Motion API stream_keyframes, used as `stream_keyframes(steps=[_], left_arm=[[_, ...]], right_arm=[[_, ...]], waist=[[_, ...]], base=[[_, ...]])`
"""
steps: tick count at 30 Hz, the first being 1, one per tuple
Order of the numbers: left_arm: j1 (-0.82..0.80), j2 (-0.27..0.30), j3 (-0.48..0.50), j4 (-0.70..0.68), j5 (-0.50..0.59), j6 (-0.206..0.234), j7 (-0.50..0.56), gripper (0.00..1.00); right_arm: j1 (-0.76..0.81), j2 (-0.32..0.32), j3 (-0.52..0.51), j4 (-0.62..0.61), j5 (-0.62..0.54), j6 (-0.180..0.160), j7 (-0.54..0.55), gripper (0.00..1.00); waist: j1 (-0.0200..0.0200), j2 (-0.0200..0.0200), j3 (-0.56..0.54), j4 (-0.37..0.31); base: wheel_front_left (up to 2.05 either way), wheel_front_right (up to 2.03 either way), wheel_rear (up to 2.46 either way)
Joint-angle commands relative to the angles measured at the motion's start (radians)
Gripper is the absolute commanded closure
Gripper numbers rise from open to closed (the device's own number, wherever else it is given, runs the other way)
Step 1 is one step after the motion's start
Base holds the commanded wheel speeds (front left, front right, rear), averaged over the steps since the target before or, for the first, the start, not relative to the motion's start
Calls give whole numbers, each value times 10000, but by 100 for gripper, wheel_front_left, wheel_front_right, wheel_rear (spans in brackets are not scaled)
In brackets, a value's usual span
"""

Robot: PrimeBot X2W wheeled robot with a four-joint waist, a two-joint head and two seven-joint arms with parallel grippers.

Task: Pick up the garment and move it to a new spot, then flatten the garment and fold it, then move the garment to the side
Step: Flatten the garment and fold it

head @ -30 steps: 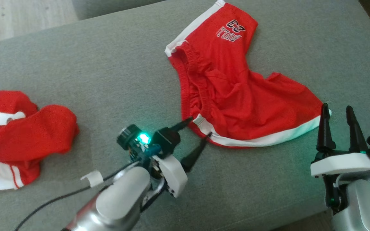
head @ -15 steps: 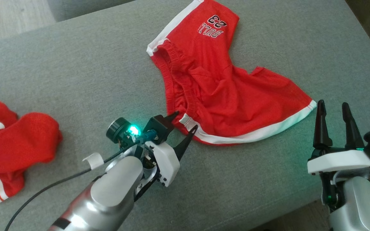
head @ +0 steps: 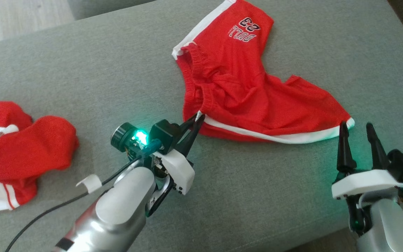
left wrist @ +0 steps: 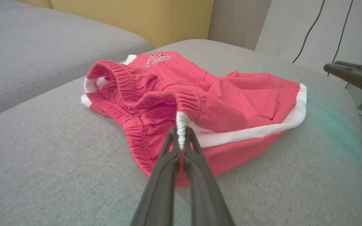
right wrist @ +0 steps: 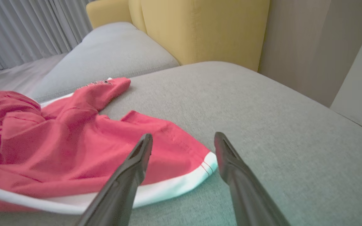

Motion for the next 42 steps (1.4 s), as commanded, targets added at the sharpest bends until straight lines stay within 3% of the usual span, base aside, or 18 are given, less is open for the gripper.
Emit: stream_keyframes(steps=[1,17,30,31,32,42], left_arm=[[-139,178,431,-421,-83,132,-177,100],[38,248,327,-927,-100,431,-429,100],[26,337,284,-950,-192,525,-450,100],[25,341,279,-946,-198,532,-452,100],[23,345,276,-939,-205,540,-456,100],[126,608,505,-1024,-335,768,-777,100]], right_arm=[[-203,-36,92,-44,-165,-9,1,0],[-1242,-35,-1246,2118,-1258,-9,768,0],[-1453,-35,-871,3071,-984,-9,1050,0],[-1471,-35,-822,3100,-959,-9,1065,28],[-1485,-35,-775,3113,-937,-9,1070,100],[-1552,-35,-228,2067,-403,-9,862,100]], waist=[[0,0,9,117],[0,0,87,666],[0,0,33,579],[0,0,26,571],[0,0,17,565],[0,0,-314,565]], base=[[0,0,0],[0,0,0],[0,0,0],[0,0,0],[0,0,0],[0,0,0]])
